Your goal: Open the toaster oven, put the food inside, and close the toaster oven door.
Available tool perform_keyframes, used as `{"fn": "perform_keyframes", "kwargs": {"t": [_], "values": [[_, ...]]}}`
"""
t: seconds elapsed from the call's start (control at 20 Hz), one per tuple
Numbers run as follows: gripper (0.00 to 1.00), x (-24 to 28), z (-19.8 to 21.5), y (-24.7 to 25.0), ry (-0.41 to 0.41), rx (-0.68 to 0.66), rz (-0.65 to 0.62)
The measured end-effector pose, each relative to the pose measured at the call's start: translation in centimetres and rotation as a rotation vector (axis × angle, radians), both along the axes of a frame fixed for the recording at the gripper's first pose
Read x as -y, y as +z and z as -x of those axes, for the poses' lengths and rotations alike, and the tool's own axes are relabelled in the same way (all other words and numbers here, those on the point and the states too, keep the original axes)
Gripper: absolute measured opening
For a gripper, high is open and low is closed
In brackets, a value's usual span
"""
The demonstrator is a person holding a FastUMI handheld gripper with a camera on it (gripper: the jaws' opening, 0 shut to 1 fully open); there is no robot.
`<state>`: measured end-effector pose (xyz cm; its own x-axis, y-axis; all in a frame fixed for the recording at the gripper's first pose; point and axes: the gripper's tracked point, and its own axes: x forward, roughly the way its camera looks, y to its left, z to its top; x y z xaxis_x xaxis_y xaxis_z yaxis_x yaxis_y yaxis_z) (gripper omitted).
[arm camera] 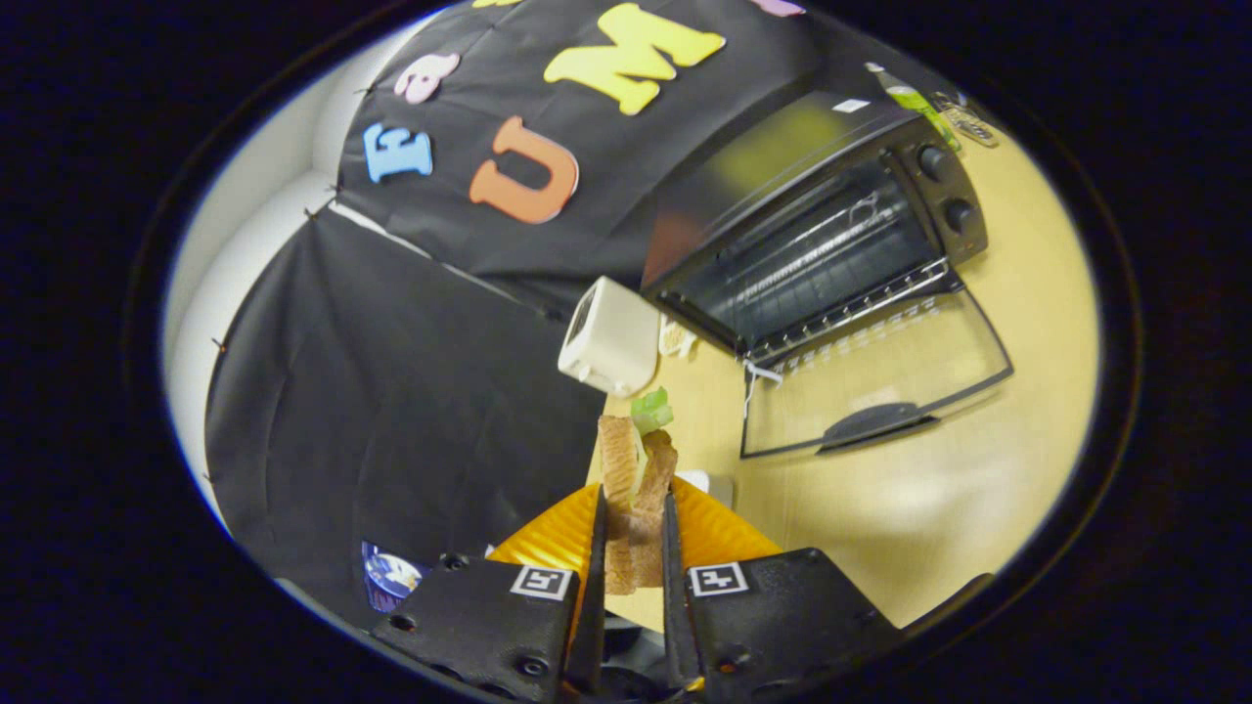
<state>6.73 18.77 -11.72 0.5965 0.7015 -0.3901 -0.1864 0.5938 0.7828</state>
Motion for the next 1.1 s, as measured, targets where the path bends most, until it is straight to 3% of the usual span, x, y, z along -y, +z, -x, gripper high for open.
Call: {"fn": "perform_keyframes", "kwargs": {"t": [0.35,0.5,0.7,1.1], "values": [[0.3,8.2,-7.3,-2.4,-0.319,0.001,-0.226],[0.3,9.1,-9.9,-3.3,-0.397,-0.013,-0.299],[0.3,9.7,-13.3,-4.2,-0.52,0.023,-0.338],[0.3,11.1,-18.8,-4.0,-0.72,0.121,-0.268]]}}
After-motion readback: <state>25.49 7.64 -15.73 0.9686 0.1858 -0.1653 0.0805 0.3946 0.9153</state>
